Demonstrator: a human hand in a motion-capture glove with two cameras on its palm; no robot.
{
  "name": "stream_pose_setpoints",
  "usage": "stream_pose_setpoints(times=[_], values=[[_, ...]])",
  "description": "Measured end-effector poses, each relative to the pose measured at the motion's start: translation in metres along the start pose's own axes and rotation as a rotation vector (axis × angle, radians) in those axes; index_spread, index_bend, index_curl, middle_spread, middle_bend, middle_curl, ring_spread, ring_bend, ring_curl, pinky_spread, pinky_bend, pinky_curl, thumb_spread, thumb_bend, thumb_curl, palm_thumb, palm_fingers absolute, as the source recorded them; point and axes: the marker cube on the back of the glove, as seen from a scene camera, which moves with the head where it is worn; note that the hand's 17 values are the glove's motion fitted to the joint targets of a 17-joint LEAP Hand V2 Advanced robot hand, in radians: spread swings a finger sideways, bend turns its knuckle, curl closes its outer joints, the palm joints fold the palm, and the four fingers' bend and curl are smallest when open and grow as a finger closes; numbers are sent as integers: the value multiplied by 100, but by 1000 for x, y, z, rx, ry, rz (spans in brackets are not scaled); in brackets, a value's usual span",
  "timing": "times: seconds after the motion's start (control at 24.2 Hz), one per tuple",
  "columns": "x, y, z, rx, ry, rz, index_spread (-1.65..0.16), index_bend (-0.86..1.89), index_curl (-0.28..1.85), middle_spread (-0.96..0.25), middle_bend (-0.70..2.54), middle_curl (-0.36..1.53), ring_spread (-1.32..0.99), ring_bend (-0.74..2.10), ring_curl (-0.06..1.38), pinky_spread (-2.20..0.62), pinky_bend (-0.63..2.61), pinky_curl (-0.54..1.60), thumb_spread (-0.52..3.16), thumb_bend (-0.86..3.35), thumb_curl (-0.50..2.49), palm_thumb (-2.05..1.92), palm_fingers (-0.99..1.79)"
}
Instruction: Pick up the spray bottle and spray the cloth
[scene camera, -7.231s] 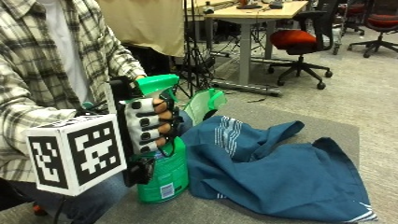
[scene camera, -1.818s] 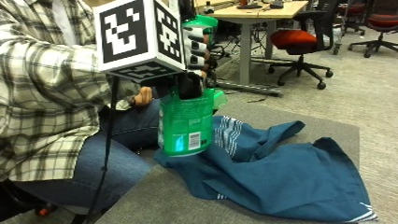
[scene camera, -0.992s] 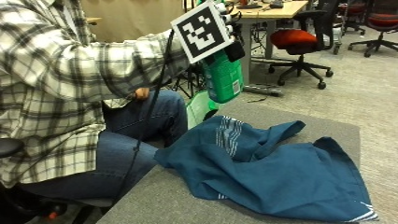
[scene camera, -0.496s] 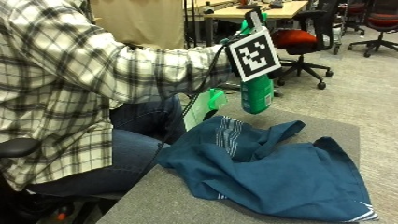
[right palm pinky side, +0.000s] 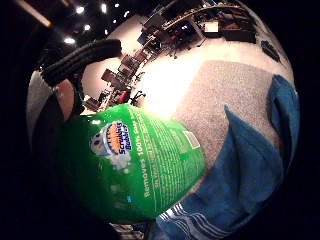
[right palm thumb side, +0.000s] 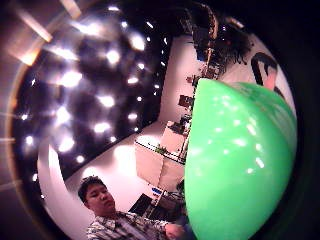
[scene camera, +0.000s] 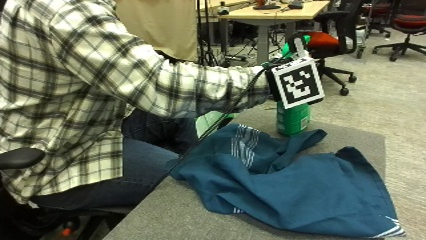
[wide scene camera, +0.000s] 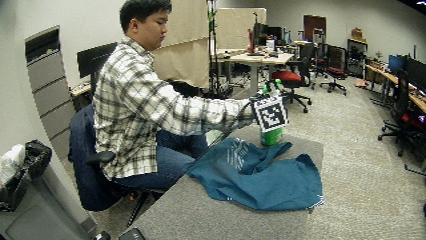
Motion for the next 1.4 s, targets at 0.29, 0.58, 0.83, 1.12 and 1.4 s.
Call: stream_pose_setpoints(times=[0.29,0.58,0.83,1.12,1.4], values=[[3,-10,8,-17,45,46,-27,29,59,-12,51,50,-19,50,47,-12,38,38,30,-3,82,107,126],[4,-13,6,-1,41,52,-27,28,60,-13,51,51,-20,51,47,-13,38,38,31,-3,82,106,128],[4,-13,8,-16,36,64,-27,28,60,-13,51,51,-20,51,47,-13,38,38,31,-3,82,106,128],[6,-9,8,-82,22,100,-28,27,60,-13,51,51,-20,49,47,-10,36,37,32,-3,82,107,122],[15,5,2,-141,25,135,-27,13,55,-11,38,47,-16,44,45,0,33,36,46,-4,77,103,95]])
